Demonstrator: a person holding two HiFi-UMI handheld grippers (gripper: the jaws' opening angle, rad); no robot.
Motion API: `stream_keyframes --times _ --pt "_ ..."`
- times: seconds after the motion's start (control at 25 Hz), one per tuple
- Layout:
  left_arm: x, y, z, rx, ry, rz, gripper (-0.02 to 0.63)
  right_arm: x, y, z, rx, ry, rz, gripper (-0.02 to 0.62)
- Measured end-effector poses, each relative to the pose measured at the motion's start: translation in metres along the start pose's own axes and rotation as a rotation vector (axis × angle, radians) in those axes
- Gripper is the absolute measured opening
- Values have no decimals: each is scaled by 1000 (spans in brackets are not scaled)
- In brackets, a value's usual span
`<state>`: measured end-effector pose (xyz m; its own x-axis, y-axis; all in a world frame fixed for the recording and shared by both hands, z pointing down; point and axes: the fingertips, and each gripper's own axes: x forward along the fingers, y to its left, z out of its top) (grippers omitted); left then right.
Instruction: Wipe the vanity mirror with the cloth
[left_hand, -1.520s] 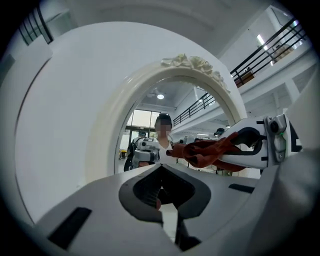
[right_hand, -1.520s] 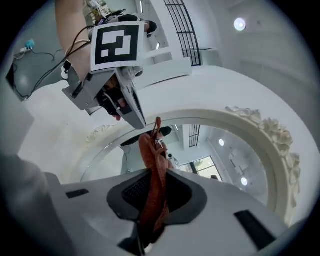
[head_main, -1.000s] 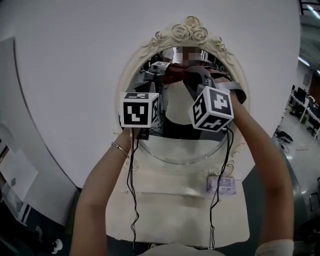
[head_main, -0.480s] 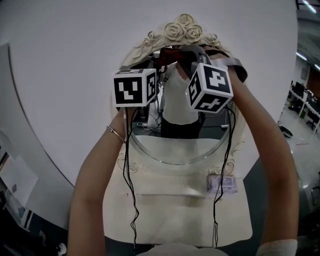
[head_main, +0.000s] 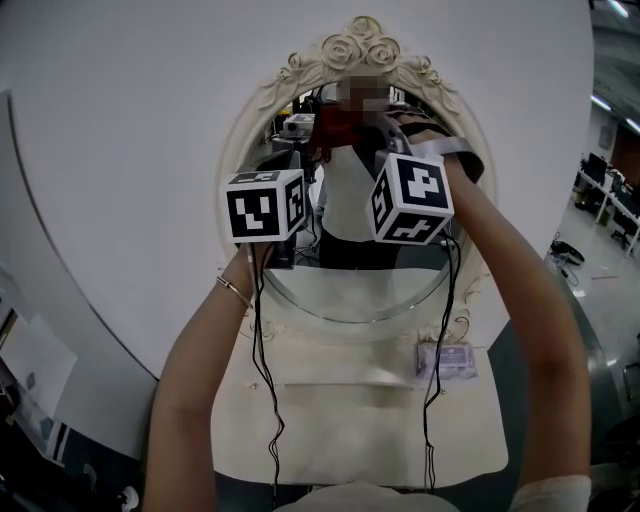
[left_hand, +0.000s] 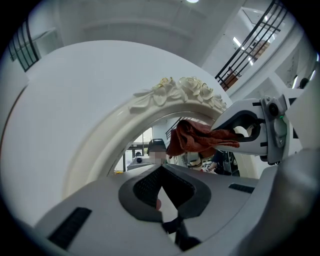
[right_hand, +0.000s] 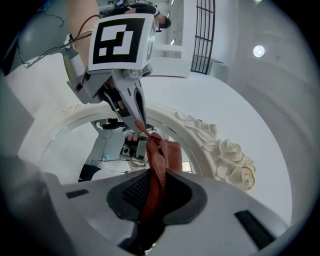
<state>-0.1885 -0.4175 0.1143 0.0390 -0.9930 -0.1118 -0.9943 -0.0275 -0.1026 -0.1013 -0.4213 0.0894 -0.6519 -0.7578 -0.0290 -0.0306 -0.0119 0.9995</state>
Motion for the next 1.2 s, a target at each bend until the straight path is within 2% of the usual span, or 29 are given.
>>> stream_keyframes --times 0.48,0.76,1.2 --pt "-7 -3 -63 -50 61 -8 3 -1 58 1 50 -1 61 63" --pt "-16 -15 -105 0 80 -4 3 -4 101 -1 99 -5 116 63" --pt "-22 -36 -187 -61 175 -40 3 -2 173 -1 180 -9 214 62"
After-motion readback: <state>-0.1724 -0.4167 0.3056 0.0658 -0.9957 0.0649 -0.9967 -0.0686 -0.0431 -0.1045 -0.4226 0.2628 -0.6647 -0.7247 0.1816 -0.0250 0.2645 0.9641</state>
